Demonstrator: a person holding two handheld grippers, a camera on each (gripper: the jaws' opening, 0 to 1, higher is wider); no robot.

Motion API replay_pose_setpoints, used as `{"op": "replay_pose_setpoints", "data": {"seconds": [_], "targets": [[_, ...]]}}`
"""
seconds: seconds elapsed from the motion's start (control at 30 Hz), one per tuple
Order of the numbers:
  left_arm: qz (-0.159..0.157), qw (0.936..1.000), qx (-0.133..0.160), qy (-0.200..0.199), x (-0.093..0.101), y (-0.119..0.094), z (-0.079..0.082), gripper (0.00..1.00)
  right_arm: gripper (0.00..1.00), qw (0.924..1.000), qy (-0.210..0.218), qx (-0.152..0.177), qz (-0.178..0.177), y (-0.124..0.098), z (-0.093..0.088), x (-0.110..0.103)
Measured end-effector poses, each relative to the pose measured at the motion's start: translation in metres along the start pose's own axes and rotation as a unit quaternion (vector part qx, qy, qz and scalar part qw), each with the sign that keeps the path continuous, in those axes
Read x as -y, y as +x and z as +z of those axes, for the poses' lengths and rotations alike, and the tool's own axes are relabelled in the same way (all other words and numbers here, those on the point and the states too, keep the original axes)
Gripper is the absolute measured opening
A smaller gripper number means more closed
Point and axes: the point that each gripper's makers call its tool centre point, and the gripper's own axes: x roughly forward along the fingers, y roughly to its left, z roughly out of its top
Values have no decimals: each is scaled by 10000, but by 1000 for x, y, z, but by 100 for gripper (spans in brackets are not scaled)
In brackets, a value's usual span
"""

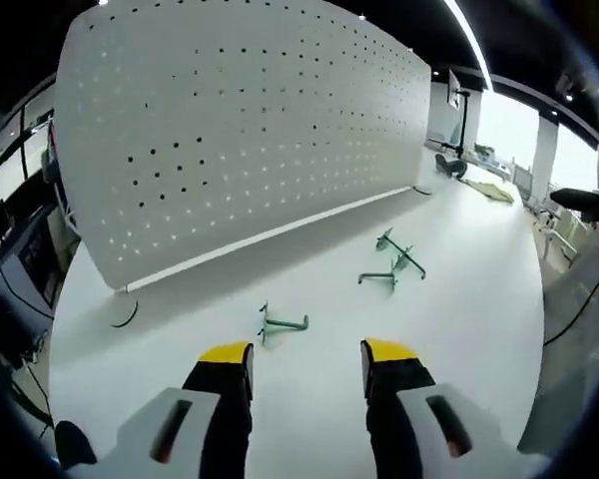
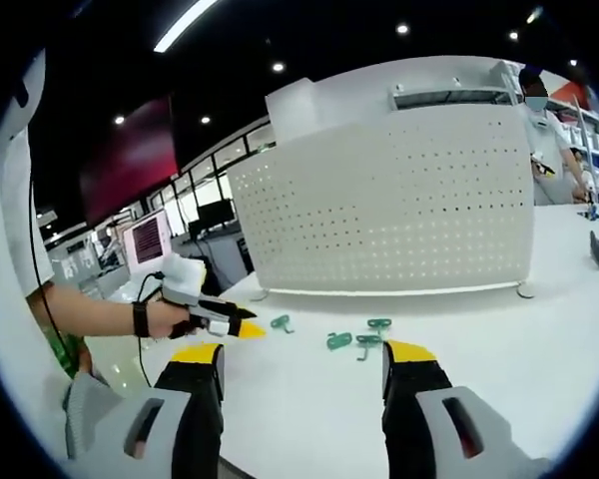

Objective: Insert the hook assembly into the mounting plate slot until the hook locks in place.

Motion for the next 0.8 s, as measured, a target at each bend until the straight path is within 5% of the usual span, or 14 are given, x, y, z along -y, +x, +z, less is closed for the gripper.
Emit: {"op": "replay_pose_setpoints", "data": {"seconds": [0.23,0.4,0.8], "targets": [[80,9993,-255,270,-12,13,-6,40,63,10000,70,-14,-25,0,-2,0],[247,9962,-229,808,-21,18,1,30,62,9994,313,146,-73,1,2,2],[110,9952,-336,914,-23,33,0,21,61,9986,417,189,-249,-7,-2,11]]}}
